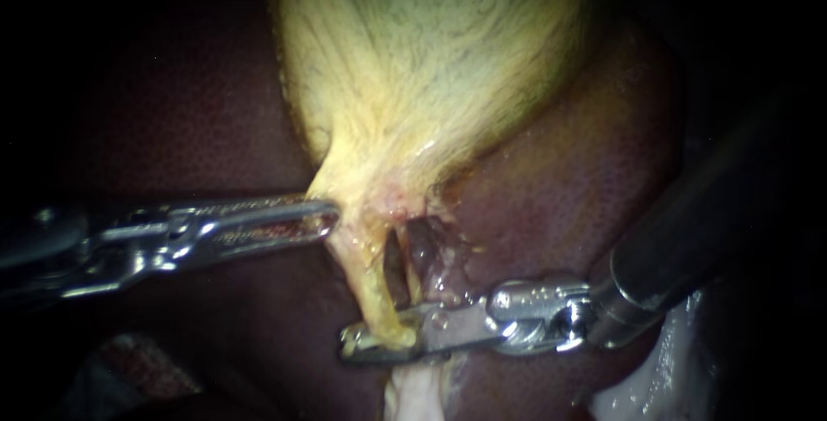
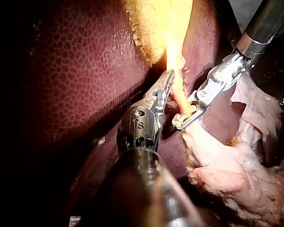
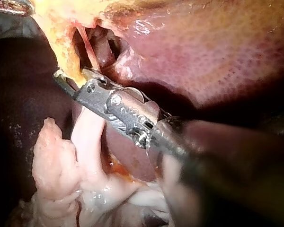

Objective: Going back first clip left tube

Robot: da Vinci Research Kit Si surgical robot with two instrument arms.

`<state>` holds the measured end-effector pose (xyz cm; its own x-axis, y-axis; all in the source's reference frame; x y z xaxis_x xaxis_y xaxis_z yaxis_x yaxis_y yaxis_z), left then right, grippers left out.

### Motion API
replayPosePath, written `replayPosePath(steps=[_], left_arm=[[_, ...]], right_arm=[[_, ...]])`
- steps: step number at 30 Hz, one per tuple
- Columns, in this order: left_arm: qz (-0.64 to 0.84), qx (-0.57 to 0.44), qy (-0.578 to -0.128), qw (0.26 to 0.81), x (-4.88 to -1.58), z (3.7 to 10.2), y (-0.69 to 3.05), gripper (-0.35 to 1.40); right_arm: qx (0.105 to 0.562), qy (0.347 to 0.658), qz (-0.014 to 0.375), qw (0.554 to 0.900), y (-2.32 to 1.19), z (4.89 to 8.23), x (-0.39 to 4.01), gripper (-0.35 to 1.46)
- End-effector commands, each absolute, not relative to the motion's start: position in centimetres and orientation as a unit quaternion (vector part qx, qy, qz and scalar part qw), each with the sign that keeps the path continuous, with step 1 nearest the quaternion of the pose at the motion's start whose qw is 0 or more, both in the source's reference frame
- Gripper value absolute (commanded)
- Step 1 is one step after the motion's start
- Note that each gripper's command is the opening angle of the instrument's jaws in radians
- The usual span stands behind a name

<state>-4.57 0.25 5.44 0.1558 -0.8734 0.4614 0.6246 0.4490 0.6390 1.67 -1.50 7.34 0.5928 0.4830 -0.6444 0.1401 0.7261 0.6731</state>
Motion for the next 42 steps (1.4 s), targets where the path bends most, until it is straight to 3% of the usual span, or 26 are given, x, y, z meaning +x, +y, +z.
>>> replayPosePath(steps=[1,11,13,16,20,28,42], left_arm=[[-0.502,0.151,-0.412,0.745,-4.57,5.44,0.25,-0.13],[-0.502,0.151,-0.412,0.745,-4.57,5.44,0.25,-0.13],[-0.502,0.151,-0.412,0.745,-4.57,5.44,0.25,-0.13],[-0.502,0.151,-0.412,0.745,-4.57,5.45,0.24,-0.13],[-0.502,0.151,-0.412,0.745,-4.56,5.45,0.23,-0.13],[-0.503,0.15,-0.412,0.745,-4.57,5.41,0.21,-0.13],[-0.503,0.15,-0.412,0.745,-4.56,5.39,0.2,-0.13]], right_arm=[[0.355,0.439,0.105,0.819,-1.5,7.34,1.67,-0.35],[0.354,0.438,0.105,0.82,-1.47,7.37,1.68,-0.35],[0.355,0.443,0.106,0.817,-1.47,7.37,1.69,-0.03],[0.342,0.461,0.084,0.814,-1.46,7.37,1.72,0.27],[0.319,0.488,0.054,0.811,-1.45,7.38,1.8,0.49],[0.257,0.511,0.016,0.82,-1.4,7.4,1.86,0.6],[0.211,0.53,-0.058,0.819,-1.33,7.36,1.83,0.6]])
